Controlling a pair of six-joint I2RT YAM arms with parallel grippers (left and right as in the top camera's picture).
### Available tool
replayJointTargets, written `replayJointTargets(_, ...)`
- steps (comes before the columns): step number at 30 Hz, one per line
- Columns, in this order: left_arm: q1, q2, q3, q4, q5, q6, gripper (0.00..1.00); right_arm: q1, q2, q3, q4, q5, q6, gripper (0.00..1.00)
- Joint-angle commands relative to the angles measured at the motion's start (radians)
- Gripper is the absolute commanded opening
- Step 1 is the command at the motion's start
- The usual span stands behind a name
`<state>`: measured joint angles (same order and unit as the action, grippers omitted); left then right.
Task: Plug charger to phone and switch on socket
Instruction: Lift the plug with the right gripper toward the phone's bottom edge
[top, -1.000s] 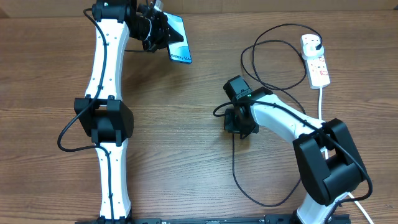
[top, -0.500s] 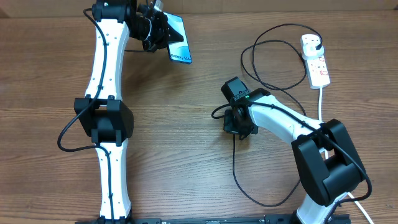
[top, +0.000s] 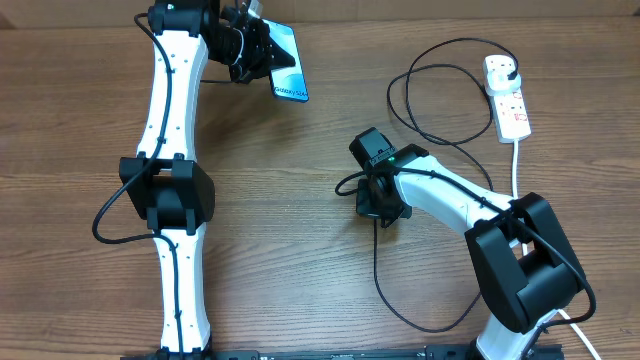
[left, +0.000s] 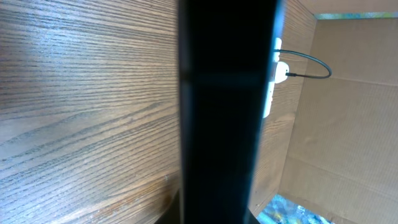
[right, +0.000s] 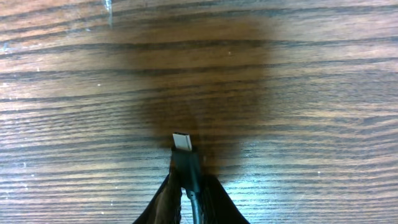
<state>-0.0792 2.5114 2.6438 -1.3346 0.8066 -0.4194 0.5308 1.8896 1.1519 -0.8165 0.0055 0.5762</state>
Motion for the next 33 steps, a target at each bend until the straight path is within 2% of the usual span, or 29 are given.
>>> replayJointTargets(1,-0.005,-0.015,0.015,0.008,0.021,-0.003,0.04,0.011,0.039,-0.033,0.000,-0.031,0.004,0.09)
replayJointTargets(4,-0.005,-0.015,0.016,0.008,0.021,-0.003,0.04,0.011,0.039,-0.032,0.014,-0.029,0.003,0.08)
replayJointTargets(6,-0.005,-0.015,0.016,0.008,0.021,-0.003,0.04,0.010,0.039,-0.031,0.023,-0.029,0.003,0.04)
replayJointTargets(15,-0.005,-0.015,0.015,0.011,0.028,-0.003,0.04,-0.001,0.037,0.061,-0.017,-0.030,0.002,0.04)
replayJointTargets(17,-0.005,-0.015,0.016,0.024,0.090,-0.002,0.04,-0.010,0.032,0.101,-0.047,-0.038,-0.005,0.04)
replayJointTargets(19,0.000,-0.015,0.015,0.071,0.270,0.042,0.04,-0.025,0.021,0.156,-0.081,-0.072,-0.036,0.04)
replayJointTargets(23,0.020,-0.015,0.016,0.219,0.558,0.064,0.04,-0.073,-0.017,0.274,-0.128,-0.263,-0.195,0.04)
replayJointTargets(28,0.058,-0.015,0.016,0.277,0.639,0.019,0.04,-0.142,-0.047,0.402,-0.175,-0.595,-0.377,0.04)
replayJointTargets(33,0.082,-0.015,0.016,0.286,0.775,0.019,0.04,-0.201,-0.062,0.428,-0.146,-0.976,-0.528,0.04)
